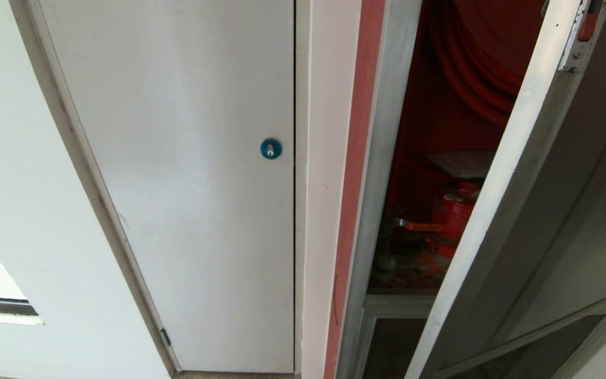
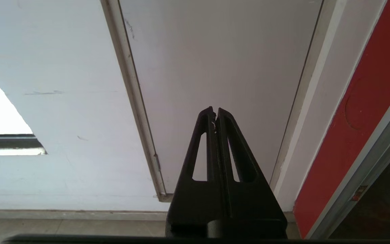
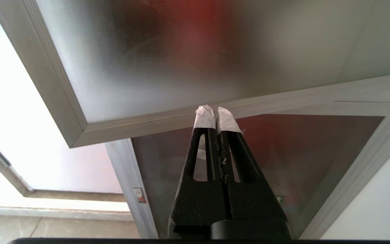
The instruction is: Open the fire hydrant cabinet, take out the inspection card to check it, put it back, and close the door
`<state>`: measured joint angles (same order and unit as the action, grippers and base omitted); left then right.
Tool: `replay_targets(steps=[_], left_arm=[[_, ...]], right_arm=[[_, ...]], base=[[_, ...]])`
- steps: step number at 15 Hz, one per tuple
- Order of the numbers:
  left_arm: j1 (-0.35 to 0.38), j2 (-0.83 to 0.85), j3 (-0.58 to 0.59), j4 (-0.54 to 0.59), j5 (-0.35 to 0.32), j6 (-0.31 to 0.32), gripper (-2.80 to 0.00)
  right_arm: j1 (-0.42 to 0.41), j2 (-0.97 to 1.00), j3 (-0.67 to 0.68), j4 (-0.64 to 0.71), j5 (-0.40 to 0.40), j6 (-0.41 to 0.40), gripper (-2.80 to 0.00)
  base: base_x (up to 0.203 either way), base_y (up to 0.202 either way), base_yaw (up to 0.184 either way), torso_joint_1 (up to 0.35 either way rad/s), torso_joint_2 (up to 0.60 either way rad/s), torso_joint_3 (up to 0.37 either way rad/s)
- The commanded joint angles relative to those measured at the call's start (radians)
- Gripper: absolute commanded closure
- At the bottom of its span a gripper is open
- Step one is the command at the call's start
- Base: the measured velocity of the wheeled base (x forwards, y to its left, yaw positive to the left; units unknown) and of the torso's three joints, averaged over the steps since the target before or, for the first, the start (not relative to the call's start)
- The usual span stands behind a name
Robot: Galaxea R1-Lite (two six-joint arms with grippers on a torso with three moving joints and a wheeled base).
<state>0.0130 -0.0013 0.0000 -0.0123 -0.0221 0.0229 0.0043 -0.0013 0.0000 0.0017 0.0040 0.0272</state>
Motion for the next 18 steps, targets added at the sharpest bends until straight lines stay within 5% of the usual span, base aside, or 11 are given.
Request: replay_targets(steps=[1, 18], left_arm=[[0.001, 0.000, 0.006, -0.001, 0.017, -0.016, 0.00], [0.001, 0.001, 0.006, -0.001, 0.024, -0.023, 0.00]], right_arm=[[0.000, 0.000, 0.000, 0.000, 0.001, 0.000, 0.00], [0.000, 0.001, 0.000, -0.002, 0.001, -0.004, 0.00]], base=[[0.000, 0.000, 0.000, 0.000, 0.00, 0.000], [0.000, 0.000, 0.000, 0.000, 0.00, 0.000]])
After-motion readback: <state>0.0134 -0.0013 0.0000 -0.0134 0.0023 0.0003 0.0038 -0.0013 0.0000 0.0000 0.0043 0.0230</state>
